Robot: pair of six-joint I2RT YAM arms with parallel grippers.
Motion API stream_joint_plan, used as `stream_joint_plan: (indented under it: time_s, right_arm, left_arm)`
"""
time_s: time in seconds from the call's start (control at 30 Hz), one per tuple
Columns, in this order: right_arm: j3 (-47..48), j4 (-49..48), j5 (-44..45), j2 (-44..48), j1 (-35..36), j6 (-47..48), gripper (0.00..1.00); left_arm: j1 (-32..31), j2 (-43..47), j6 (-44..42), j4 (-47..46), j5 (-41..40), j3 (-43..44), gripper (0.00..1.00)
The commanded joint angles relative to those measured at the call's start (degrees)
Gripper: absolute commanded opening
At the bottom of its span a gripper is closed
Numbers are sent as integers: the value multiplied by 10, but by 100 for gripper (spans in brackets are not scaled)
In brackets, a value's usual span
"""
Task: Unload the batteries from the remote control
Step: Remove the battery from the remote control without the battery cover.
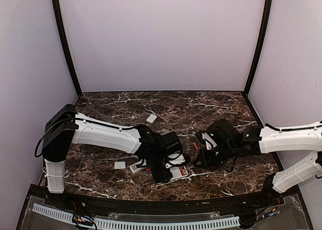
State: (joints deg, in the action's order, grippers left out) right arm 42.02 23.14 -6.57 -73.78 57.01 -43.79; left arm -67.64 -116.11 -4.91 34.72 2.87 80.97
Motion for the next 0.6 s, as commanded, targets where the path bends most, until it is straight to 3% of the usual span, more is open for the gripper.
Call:
stream_joint_plan:
  time_s: [0.0, 0.27, 0.57]
  right_arm:
    - [-52, -154, -123, -1, -13, -11, 0]
    - [-95, -244, -195, 37, -41, -37, 0]
    - [-109, -246, -193, 99, -52, -51, 0]
  left_arm:
    - [-6, -35, -27, -4, -15, -11, 17]
    - [-6, -37, -27, -5, -16, -12, 17]
    - [-5, -41, -29, -3, -21, -10, 17]
